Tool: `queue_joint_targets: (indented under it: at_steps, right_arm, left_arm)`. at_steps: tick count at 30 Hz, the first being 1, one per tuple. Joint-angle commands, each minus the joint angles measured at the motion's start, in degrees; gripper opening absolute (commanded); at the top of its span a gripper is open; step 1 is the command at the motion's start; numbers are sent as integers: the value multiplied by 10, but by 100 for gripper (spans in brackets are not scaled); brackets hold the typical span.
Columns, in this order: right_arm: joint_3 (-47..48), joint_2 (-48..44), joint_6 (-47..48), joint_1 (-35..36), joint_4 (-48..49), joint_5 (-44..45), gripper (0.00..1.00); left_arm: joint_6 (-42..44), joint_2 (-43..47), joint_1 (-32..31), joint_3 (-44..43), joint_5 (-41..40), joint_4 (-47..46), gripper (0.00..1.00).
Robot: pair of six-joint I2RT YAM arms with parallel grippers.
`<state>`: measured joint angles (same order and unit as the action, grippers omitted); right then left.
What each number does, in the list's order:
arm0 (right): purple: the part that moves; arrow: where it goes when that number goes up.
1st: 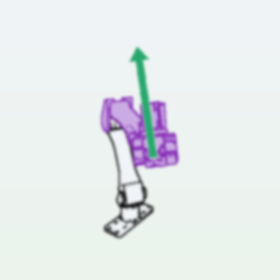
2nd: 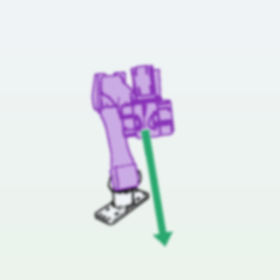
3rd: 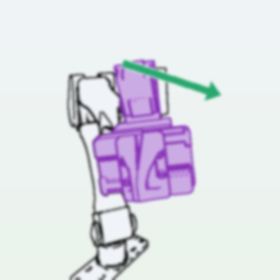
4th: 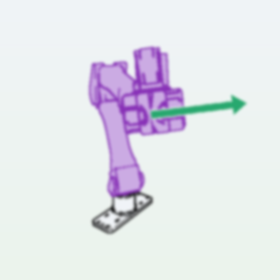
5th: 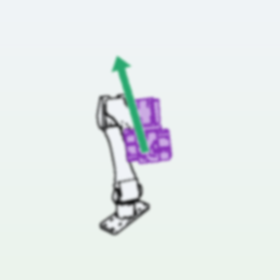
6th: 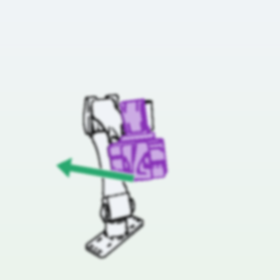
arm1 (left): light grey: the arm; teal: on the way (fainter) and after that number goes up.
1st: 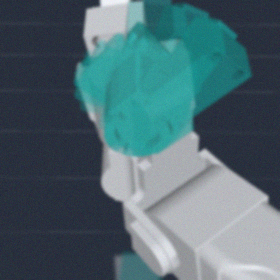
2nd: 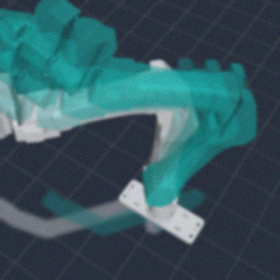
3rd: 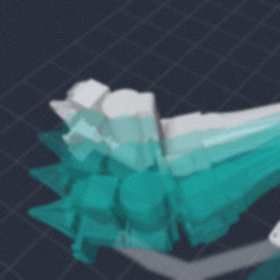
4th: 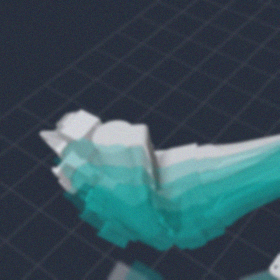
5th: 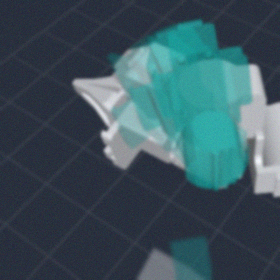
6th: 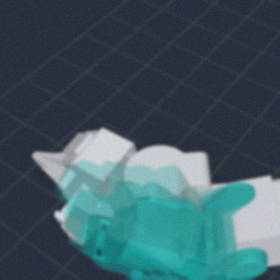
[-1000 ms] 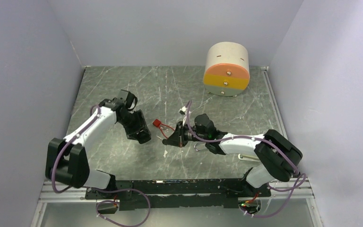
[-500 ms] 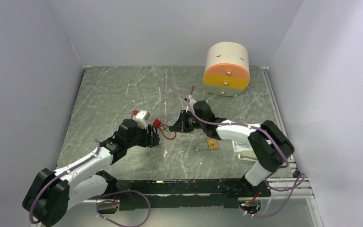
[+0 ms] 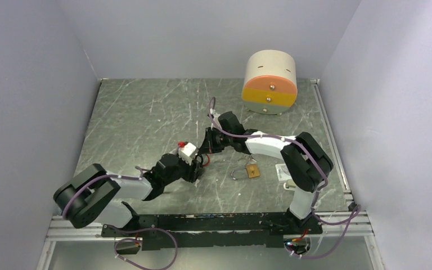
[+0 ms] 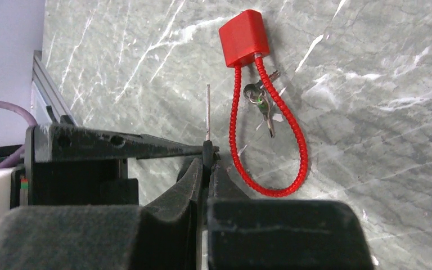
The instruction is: Unlock with the key
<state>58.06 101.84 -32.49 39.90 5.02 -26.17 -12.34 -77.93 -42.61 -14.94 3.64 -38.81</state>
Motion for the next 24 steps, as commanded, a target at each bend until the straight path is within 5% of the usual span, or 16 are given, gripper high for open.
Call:
queue_joint_targets:
  at_steps: [1, 5, 8, 9, 24]
  right_arm:
    - [39, 12, 32, 3, -27, -17, 0]
    - [40, 9, 38, 11, -43, -15, 0]
    - [37, 3, 43, 18, -64, -1, 0]
    - [33, -3, 43, 20, -68, 3, 0]
    - [6, -80, -17, 20, -87, 100, 0]
  left_arm:
    - [61, -37, -29, 11, -61, -155, 34]
    - [59, -61, -37, 28, -105, -180, 49]
    - [48, -47, -43, 33, -128, -162, 87]
    - [46, -38, -44, 33, -130, -147, 93]
    - [-113, 178, -68, -14, -156, 180, 94]
